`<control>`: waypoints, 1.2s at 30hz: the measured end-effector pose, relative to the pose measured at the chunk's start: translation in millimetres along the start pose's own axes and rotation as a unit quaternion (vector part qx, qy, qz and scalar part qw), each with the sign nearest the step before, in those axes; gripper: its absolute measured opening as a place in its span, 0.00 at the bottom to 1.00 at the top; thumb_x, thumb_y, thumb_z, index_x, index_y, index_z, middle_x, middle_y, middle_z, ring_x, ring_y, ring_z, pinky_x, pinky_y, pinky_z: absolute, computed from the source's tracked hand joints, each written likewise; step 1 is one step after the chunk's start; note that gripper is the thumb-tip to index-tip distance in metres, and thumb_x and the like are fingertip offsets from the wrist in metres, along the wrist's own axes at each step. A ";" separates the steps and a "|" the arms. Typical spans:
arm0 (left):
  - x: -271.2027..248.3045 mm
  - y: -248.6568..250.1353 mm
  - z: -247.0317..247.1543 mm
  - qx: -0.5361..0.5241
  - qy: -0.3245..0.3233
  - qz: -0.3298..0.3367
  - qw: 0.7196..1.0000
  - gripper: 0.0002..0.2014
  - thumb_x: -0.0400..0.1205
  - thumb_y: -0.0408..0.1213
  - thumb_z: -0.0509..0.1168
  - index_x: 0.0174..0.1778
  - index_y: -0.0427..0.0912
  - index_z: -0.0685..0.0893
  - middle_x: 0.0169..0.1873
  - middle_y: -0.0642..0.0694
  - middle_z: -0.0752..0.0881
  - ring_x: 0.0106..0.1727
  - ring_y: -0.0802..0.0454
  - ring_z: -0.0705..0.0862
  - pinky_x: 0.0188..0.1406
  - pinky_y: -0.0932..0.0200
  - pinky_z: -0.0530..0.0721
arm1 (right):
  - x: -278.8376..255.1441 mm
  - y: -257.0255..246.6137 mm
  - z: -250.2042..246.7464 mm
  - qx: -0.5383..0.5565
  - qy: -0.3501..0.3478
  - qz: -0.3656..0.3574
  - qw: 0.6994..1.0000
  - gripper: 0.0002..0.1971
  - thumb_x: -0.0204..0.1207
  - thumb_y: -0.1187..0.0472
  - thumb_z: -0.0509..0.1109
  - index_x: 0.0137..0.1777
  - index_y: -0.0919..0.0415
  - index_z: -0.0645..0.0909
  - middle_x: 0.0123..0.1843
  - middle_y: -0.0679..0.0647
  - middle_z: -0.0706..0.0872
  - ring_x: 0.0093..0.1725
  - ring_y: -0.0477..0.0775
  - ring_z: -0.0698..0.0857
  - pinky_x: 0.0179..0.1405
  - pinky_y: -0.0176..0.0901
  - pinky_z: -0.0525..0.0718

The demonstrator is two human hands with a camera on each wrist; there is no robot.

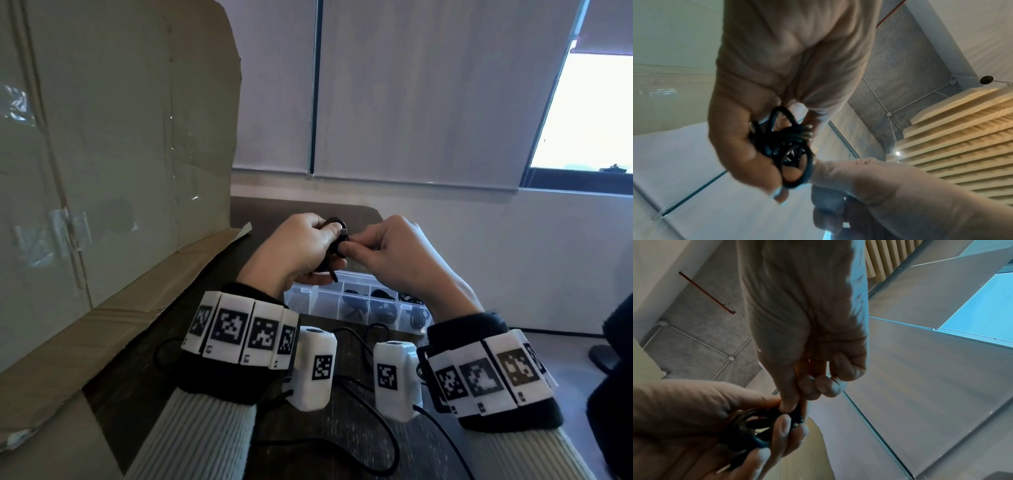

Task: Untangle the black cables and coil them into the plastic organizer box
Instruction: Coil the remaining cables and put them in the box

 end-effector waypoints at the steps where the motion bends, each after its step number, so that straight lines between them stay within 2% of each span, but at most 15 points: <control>1: -0.3 0.5 0.9 0.003 0.001 0.001 1.000 0.08 0.88 0.40 0.56 0.50 0.40 0.78 0.36 0.42 0.86 0.33 0.53 0.87 0.31 0.53 0.89 | -0.2 -0.7 0.9 -0.004 -0.006 0.001 1.000 0.11 0.79 0.56 0.72 0.39 0.58 0.92 0.25 0.53 0.77 0.26 0.48 0.67 0.21 0.26 0.68; 4: -1.0 0.3 4.0 0.038 -0.007 0.003 0.999 0.10 0.89 0.40 0.54 0.52 0.38 0.76 0.34 0.41 0.86 0.32 0.52 0.88 0.32 0.47 0.89 | -1.8 -3.1 3.1 -0.030 -0.029 0.011 0.999 0.14 0.80 0.57 0.70 0.35 0.57 0.91 0.25 0.52 0.77 0.26 0.49 0.68 0.20 0.24 0.68; 8: -2.0 -3.3 9.4 0.032 -0.043 -0.010 0.999 0.08 0.89 0.42 0.53 0.52 0.45 0.77 0.40 0.45 0.85 0.38 0.55 0.86 0.39 0.47 0.88 | -2.9 -0.8 -1.9 -0.051 -0.026 0.027 0.998 0.21 0.79 0.58 0.70 0.22 0.52 0.83 0.16 0.47 0.69 0.20 0.48 0.64 0.17 0.26 0.65; 12: -0.3 -0.3 8.3 0.006 -0.046 -0.006 0.999 0.09 0.88 0.41 0.56 0.45 0.48 0.78 0.37 0.46 0.83 0.36 0.55 0.83 0.39 0.55 0.81 | -5.8 -2.5 -2.8 -0.045 -0.033 0.033 0.998 0.19 0.79 0.59 0.71 0.25 0.57 0.85 0.10 0.44 0.68 0.17 0.48 0.65 0.15 0.26 0.64; 14: -0.7 3.5 9.9 0.011 -0.057 0.020 0.998 0.06 0.87 0.40 0.59 0.46 0.47 0.78 0.35 0.46 0.83 0.34 0.55 0.82 0.34 0.58 0.80 | -4.7 -2.2 -4.5 -0.056 -0.032 0.030 0.998 0.21 0.78 0.60 0.71 0.21 0.55 0.82 0.11 0.46 0.67 0.17 0.48 0.64 0.15 0.27 0.64; 17: -2.4 15.1 12.5 0.052 -0.062 0.113 0.990 0.03 0.85 0.36 0.63 0.47 0.45 0.80 0.34 0.48 0.83 0.34 0.54 0.82 0.32 0.58 0.82 | -2.8 1.5 -8.5 -0.071 -0.032 0.027 0.997 0.28 0.77 0.59 0.71 0.13 0.55 0.74 0.12 0.47 0.64 0.18 0.48 0.64 0.16 0.30 0.63; 20: -5.0 27.8 14.8 0.110 -0.070 0.207 0.969 0.02 0.84 0.38 0.64 0.48 0.48 0.81 0.36 0.53 0.85 0.38 0.54 0.85 0.38 0.57 0.85 | -3.3 10.0 -15.7 0.011 -0.029 0.038 0.999 0.26 0.78 0.58 0.72 0.18 0.62 0.75 0.16 0.44 0.61 0.19 0.46 0.59 0.22 0.36 0.59; 22: -6.8 31.5 15.2 0.134 -0.073 0.242 0.958 0.03 0.85 0.38 0.63 0.50 0.51 0.81 0.40 0.55 0.86 0.40 0.53 0.88 0.46 0.53 0.88 | -4.6 14.9 -16.7 0.078 -0.033 0.050 0.995 0.20 0.78 0.57 0.72 0.32 0.74 0.81 0.24 0.57 0.69 0.24 0.48 0.64 0.27 0.40 0.63; 24: -6.7 32.9 12.4 0.147 -0.063 0.264 0.951 0.04 0.85 0.38 0.62 0.52 0.50 0.81 0.44 0.56 0.86 0.42 0.53 0.88 0.51 0.49 0.87 | -5.5 16.4 -12.6 0.147 -0.033 0.069 0.986 0.13 0.78 0.58 0.72 0.42 0.70 0.84 0.35 0.62 0.80 0.33 0.54 0.76 0.34 0.45 0.74; 26: -5.3 33.4 8.6 0.170 -0.039 0.277 0.945 0.04 0.85 0.40 0.62 0.53 0.51 0.81 0.46 0.57 0.86 0.48 0.53 0.87 0.56 0.45 0.86 | -5.9 15.9 -7.4 0.263 -0.009 0.097 0.960 0.05 0.78 0.66 0.72 0.51 0.65 0.81 0.46 0.62 0.86 0.42 0.55 0.85 0.39 0.44 0.85; 28: -3.1 33.6 4.9 0.186 -0.012 0.286 0.940 0.05 0.84 0.42 0.62 0.53 0.53 0.81 0.46 0.60 0.85 0.50 0.55 0.84 0.57 0.44 0.85 | -2.5 16.6 -5.7 0.326 0.025 0.092 0.941 0.12 0.77 0.72 0.71 0.58 0.64 0.78 0.50 0.60 0.87 0.45 0.55 0.88 0.38 0.40 0.89; 31: -3.2 35.7 -0.1 0.198 0.034 0.293 0.935 0.07 0.84 0.42 0.63 0.55 0.54 0.84 0.47 0.59 0.87 0.50 0.57 0.83 0.57 0.50 0.83 | 3.0 13.2 -5.8 0.292 0.057 0.062 0.953 0.11 0.76 0.74 0.71 0.52 0.58 0.82 0.46 0.56 0.89 0.46 0.52 0.87 0.43 0.40 0.85; 34: -7.7 44.1 -1.3 0.275 0.084 0.331 0.899 0.13 0.83 0.45 0.62 0.62 0.54 0.85 0.53 0.54 0.88 0.58 0.52 0.81 0.63 0.51 0.79 | 5.4 13.2 -8.0 0.263 0.090 0.052 0.959 0.12 0.76 0.73 0.71 0.46 0.53 0.85 0.41 0.52 0.89 0.41 0.48 0.87 0.45 0.40 0.83; 36: -9.4 47.4 0.3 0.265 0.087 0.356 0.892 0.15 0.84 0.39 0.64 0.66 0.47 0.84 0.52 0.50 0.88 0.54 0.56 0.81 0.59 0.67 0.76 | 6.7 13.1 -8.5 0.226 0.110 0.047 0.967 0.09 0.77 0.71 0.71 0.46 0.55 0.87 0.39 0.54 0.89 0.38 0.49 0.86 0.43 0.44 0.85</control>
Point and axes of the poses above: each hand's wrist, its own x-axis towards the middle knuckle, its own z-axis out of the palm, y = z × x, the point moved 8 cm from there along x, towards the middle knuckle
